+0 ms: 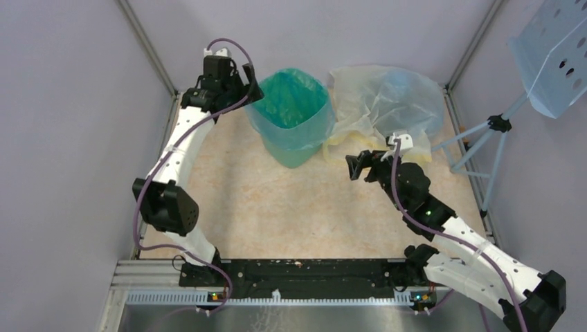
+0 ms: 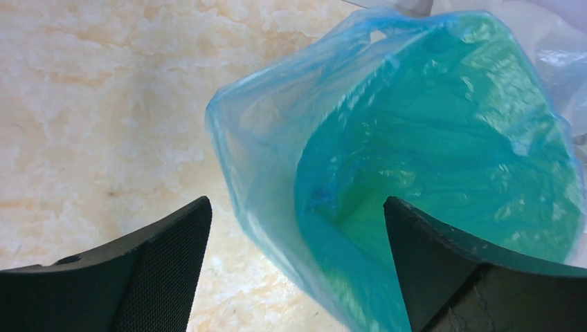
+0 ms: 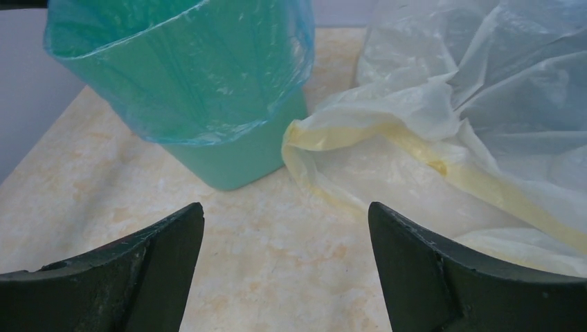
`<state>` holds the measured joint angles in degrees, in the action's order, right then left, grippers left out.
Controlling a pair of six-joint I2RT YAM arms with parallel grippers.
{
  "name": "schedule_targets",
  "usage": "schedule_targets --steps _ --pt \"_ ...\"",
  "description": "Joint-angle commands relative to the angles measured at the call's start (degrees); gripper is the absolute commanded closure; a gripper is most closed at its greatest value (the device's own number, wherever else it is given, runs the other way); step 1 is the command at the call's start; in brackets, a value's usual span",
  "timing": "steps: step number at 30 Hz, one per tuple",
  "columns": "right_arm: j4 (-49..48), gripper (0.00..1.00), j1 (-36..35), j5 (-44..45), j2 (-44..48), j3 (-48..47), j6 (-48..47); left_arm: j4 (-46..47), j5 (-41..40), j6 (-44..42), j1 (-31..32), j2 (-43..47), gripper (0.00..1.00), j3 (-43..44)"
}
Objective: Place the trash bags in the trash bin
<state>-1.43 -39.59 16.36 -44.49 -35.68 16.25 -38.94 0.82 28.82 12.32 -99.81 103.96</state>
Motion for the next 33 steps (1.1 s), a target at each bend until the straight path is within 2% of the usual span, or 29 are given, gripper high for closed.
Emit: schedule_targets --steps 1,6,9,12,15,18,21,25,29,33 --pt "-9.1 0.08 0.4 11.9 2.0 3.7 -1.2 7.1 -4.2 -0.3 -0.2 14.1 0.01 -8.5" --pt "-7.3 0.05 3.3 15.9 1.6 4.4 -1.6 20.5 -8.4 -6.0 -0.2 29.9 0.01 -28.9" --pt "-7.8 0.05 13.1 8.8 3.0 6.6 4.3 28.0 -11.5 -9.8 -0.2 38.7 0.01 -41.3" --pt "-9.4 0.05 24.5 -0.2 4.2 8.9 10.2 35.8 -15.9 -9.8 -0.2 47.4 0.01 -54.6" --pt "-13.1 0.05 26.7 3.9 3.9 11.4 6.9 44.0 -16.2 -8.1 -0.2 52.1 0.01 -66.8" --pt "-13.7 0.05 26.7 6.7 3.0 12.6 -1.0 50.5 -15.4 -6.9 -0.2 53.2 0.01 -74.3" --pt "-19.5 0.05 26.7 6.0 3.5 16.6 -9.4 54.2 -15.6 -10.0 -0.2 52.1 0.01 -78.0" --pt "-26.2 0.05 26.7 5.5 0.2 21.2 -10.1 63.6 -15.5 -15.9 -0.1 48.5 0.01 -82.7" --pt "-46.6 0.05 26.7 8.9 -9.5 29.7 -13.8 73.7 -16.2 -19.9 -0.2 44.0 0.01 -87.0" --pt "-68.0 0.03 26.8 13.0 -24.1 31.9 -17.1 75.8 -22.7 -20.4 -0.5 38.5 0.01 -86.5"
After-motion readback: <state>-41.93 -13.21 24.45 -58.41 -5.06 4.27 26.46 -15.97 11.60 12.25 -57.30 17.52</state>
